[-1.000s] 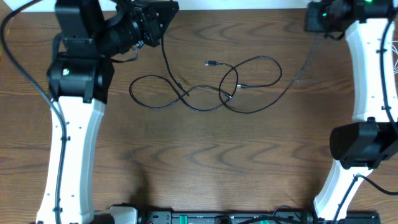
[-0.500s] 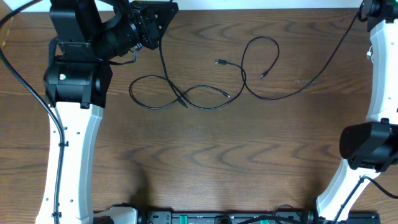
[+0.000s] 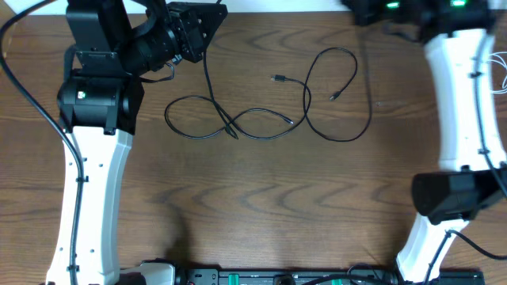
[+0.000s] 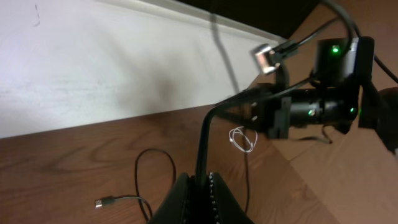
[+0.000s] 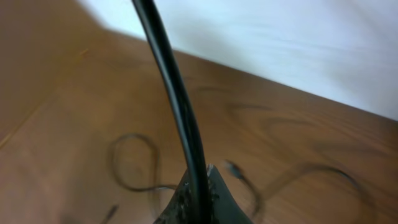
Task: Untangle cables
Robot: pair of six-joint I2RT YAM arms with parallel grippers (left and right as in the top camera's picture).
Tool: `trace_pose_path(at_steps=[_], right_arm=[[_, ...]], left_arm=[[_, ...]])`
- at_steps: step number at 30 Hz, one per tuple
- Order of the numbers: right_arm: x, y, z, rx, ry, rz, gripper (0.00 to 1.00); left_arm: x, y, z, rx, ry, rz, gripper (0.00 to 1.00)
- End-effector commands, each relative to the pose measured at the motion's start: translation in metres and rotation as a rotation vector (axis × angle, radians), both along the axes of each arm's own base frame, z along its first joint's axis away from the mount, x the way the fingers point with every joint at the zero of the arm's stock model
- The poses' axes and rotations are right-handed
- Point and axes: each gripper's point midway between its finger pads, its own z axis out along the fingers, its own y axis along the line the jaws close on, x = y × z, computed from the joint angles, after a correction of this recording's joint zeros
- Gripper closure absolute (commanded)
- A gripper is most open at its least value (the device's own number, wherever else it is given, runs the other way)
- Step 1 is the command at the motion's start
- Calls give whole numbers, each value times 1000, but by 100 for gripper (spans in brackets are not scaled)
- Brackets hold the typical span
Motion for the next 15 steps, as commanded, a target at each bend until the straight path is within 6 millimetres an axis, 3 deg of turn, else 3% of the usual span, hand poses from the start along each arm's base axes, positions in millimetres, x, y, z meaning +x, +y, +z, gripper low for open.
trace_pose_path(at_steps=[1,2,3,4,5,9,12,15], right_arm=[[-17,83,-30,28,20,232,92],[-18,91,-35,27,27,247,81],[-20,102,-45,17,43,263,40],[-19,109,-56,-3,56,261,17],[-13,107,-68,-45,68,227,1],[7,64,-69,-96,76,92,1],[24,6,-64,-72,101,-26,1],[27,-35,-72,-69,155,-83,2]], left_arm=[[8,4,-1,29,-19,35,93],[9,6,-1,35,-24,49,93],[11,10,0,45,-30,74,93],[12,12,0,54,-38,89,93],[14,16,1,66,-47,113,93],[18,30,2,81,-49,177,93],[26,51,6,93,-70,261,93],[33,67,24,91,-147,326,93]])
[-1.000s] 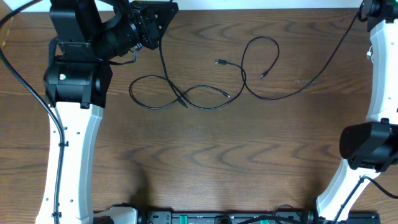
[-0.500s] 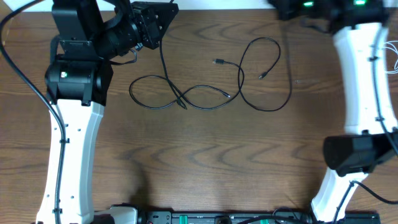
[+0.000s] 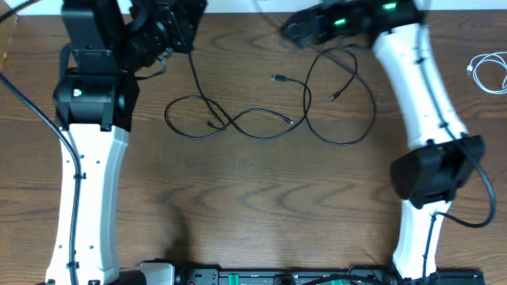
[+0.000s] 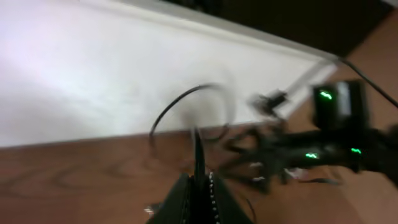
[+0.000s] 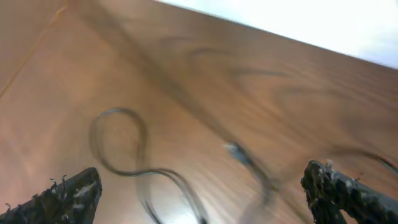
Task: Untangle cables
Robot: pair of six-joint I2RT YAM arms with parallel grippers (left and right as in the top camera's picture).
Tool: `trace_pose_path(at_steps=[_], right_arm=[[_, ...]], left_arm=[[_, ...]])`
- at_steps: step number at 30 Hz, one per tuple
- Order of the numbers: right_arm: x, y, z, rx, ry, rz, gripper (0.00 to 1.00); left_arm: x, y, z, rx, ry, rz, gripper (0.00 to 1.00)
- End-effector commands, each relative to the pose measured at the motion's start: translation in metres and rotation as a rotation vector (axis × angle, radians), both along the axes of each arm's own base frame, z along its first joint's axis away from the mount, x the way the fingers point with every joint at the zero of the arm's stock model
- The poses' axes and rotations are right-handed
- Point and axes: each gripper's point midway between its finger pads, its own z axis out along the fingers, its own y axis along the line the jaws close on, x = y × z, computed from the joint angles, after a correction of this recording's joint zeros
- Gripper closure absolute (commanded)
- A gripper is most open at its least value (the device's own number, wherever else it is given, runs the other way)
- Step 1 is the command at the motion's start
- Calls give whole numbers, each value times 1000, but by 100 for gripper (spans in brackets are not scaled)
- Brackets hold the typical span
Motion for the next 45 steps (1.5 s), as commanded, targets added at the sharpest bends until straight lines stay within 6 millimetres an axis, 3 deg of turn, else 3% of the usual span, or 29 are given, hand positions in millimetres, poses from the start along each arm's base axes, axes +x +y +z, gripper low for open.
trace_pose_path(at_steps=[1,4,8,12,17,21,25,28,33,41,45], right_arm=[[3,-55,10,-18,1,-87,2],[3,-76,6,-45,4,-95,3],[2,-83,-6,-80,14,-73,7],[2,-67,-35,-108,61,-29,17],[7,-40,-87,-182,125,15,26],[9,-36,-105,-186,152,25,26],[10,-30,-121,-190,178,37,30],[5,-13,-146,-198,218,78,36],[-2,25,-187,-265,224,169,36],[10,52,-230,-413,155,152,42],[22,57,-233,-432,111,112,49]], left_arm=[[4,29,35,30,-136,125,93],[5,54,60,39,-225,246,93],[-8,80,88,46,-306,372,92],[-31,101,117,45,-387,479,93],[-80,138,150,54,-467,646,93],[-110,169,155,79,-467,763,93],[-124,188,158,95,-471,828,92],[-129,202,158,106,-473,874,93],[-125,225,152,114,-448,934,93],[-119,225,145,111,-423,925,92],[-118,225,139,113,-396,924,93]])
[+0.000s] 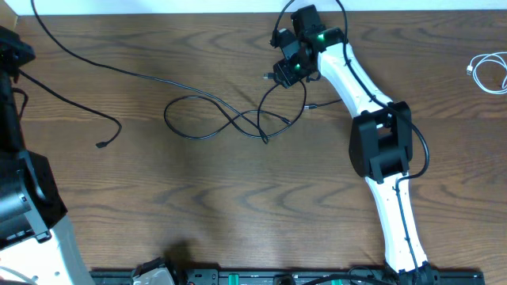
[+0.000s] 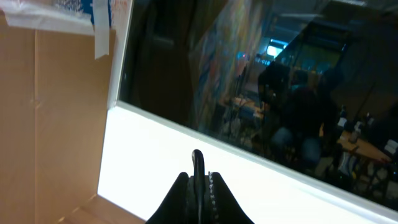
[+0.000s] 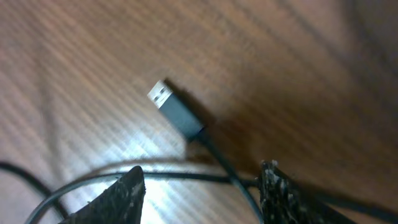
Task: Untangle cables
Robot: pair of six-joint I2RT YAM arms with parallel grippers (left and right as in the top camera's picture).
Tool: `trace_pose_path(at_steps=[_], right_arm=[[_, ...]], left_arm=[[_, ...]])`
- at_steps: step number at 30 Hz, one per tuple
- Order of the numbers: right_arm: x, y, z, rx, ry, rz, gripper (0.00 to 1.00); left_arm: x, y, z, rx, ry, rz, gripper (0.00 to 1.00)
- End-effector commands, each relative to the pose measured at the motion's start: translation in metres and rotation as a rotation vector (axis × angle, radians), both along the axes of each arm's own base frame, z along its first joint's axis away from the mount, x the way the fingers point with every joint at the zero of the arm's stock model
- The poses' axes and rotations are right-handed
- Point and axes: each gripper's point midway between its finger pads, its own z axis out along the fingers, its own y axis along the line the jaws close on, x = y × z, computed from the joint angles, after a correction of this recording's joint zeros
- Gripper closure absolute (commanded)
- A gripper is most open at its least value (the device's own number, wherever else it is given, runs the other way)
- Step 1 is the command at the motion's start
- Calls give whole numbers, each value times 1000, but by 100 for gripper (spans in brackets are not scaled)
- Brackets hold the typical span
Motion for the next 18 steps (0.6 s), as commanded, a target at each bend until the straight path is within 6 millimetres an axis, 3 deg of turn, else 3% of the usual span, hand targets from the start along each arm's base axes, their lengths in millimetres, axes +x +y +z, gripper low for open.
trace_pose_path(at_steps=[1,5,10,11,13,17,18], right_arm=[[11,-5,-9,-43,-36,-39,50],[14,-2,-15,-31,-39,-38,52],[0,7,-30,13,31,3,54],[-3,8,-41,6,49,6,57],[-6,7,-51,-3,67,1,68],[-3,1,-54,-26,69,-39,96],[-4,0,-55,-31,73,-42,99]], left_arm=[[-5,0,4,7,-2,7,93],[-5,0,4,7,-3,7,93],[-5,0,4,7,-2,7,92],[-5,0,3,6,-2,7,93],[-5,0,2,4,4,7,93],[-5,0,0,1,12,7,93],[-5,0,0,1,13,7,92]])
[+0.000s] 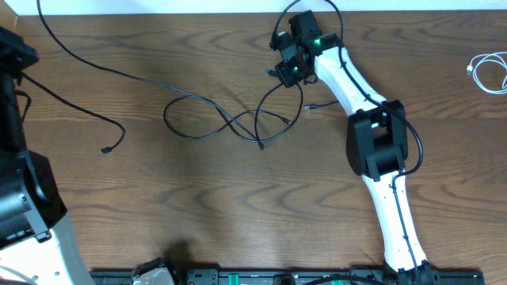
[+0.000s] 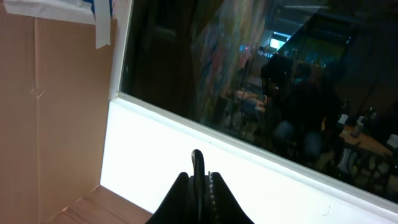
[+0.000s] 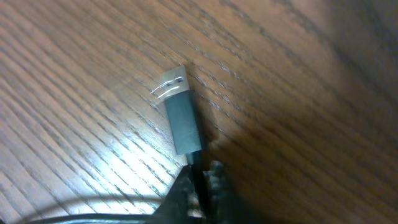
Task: Untangle cables
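Two thin black cables lie on the wooden table (image 1: 238, 222). One long cable (image 1: 119, 73) runs from the back left edge toward the middle, and a free end (image 1: 104, 150) lies at the left. It crosses the other cable's loops (image 1: 206, 131) at mid-table. My left gripper (image 2: 198, 177) is shut on a black cable (image 2: 197, 160), raised and facing a wall and window. My right gripper (image 1: 287, 70) is low at the back centre, shut on the cable just behind a grey USB plug (image 3: 179, 121).
A coiled white cable (image 1: 489, 70) lies at the table's far right edge. A cardboard wall (image 2: 50, 112) and a white ledge (image 2: 143, 149) fill the left wrist view. The right arm (image 1: 372, 134) stretches over the table's right half.
My right gripper stood open astride the cable behind the USB plug; now it is shut on that cable. The free cable end at the left has shifted slightly. The left gripper still holds its cable.
First both grippers held a cable, the left at the back left, above a tangle at mid-table. Then the right gripper was open over the tangle. Later the left had moved far left, its cable stretched across the table, and the right was at the USB plug, now gripping behind it.
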Robot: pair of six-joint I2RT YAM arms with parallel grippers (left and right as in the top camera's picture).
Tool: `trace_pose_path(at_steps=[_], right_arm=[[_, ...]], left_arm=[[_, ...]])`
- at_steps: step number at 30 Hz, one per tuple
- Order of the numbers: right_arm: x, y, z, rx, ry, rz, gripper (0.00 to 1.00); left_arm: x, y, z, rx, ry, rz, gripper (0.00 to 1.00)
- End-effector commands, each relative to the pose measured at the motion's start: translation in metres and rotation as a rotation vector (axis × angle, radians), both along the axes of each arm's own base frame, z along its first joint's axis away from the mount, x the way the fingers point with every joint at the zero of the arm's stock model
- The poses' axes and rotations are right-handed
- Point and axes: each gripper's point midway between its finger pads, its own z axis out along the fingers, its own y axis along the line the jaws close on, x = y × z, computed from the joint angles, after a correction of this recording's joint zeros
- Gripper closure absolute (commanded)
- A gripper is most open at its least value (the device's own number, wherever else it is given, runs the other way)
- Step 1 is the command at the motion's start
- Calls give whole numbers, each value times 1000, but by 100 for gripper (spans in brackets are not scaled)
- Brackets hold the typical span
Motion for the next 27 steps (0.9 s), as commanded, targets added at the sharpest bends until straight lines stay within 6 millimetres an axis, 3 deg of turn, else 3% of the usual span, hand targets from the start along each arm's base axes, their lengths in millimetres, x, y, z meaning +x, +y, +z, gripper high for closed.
trace_pose_path(at_steps=[1,4,7,9,10,13,14,16,19,22,25,27], right_arm=[[-10,-4,-32,-40,67,-23,99],[-12,-9,-26,-35,91,-64,99],[-10,-13,2,0,89,-103,99],[-11,-11,37,56,70,-92,99],[-14,-9,68,107,51,-77,99],[-35,-1,136,225,20,29,99],[-45,0,153,243,23,45,99],[-65,-5,170,232,64,43,99],[-96,-8,168,193,168,57,99],[-126,-12,143,97,297,69,99],[-139,-18,118,-1,373,50,99],[-141,-26,95,-69,420,-28,99]], left_arm=[[-6,-1,8,13,-17,7,93],[-6,-1,7,12,-16,7,93],[-6,-1,7,12,-16,7,93],[-6,-1,7,12,-16,7,93],[-6,-1,7,12,-16,7,93],[-6,-1,7,12,-16,7,93],[-6,-1,7,12,-16,7,93],[-6,-1,7,12,-15,4,93],[-4,-5,7,14,-14,-20,93],[0,-3,7,4,-21,-21,93],[7,-1,13,-25,-63,-31,93],[10,-5,28,-1,-125,-62,93]])
